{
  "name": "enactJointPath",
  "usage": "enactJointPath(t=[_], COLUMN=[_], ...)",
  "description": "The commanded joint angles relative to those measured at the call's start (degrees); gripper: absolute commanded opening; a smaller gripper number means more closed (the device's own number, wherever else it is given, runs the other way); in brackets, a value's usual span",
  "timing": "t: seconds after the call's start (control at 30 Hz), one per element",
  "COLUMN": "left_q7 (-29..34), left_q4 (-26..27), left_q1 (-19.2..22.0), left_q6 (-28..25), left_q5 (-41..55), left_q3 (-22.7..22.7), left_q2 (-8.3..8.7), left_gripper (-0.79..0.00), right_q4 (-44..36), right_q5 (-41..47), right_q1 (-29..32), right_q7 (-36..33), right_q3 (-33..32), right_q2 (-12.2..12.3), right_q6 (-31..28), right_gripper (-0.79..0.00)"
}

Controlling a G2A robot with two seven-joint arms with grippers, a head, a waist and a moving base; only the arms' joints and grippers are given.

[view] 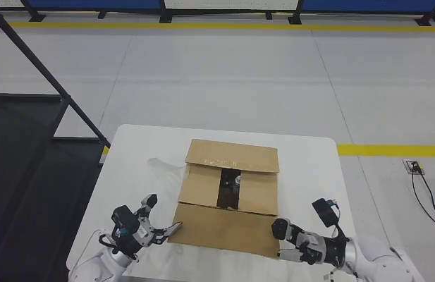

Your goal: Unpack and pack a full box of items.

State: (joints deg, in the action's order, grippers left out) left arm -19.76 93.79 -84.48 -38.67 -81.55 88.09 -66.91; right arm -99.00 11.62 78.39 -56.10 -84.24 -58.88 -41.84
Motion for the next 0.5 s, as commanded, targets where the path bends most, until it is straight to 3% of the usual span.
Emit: enactJointPath(t=[0.0,0.47], left_q7=[0.86,1.34], left_q4=[-0.28,-1.85], left_q1=[0.10,0.32], left_q6=[0.16,1.48], left_q5=[-1.83,-1.86], left_q3=[-0.23,-1.12], left_q2=[0.16,0.38], left_gripper=[0.000,0.000], right_q4=[0.87,0.76], right_q5=[8.40,9.36], right_q1=[-1.35,-1.25], right_q7=[2.12,3.77], right_q3=[0.32,0.39], right_q2=[-0.12,-0.22], right_q6=[9.56,10.54], right_gripper=[0.000,0.000])
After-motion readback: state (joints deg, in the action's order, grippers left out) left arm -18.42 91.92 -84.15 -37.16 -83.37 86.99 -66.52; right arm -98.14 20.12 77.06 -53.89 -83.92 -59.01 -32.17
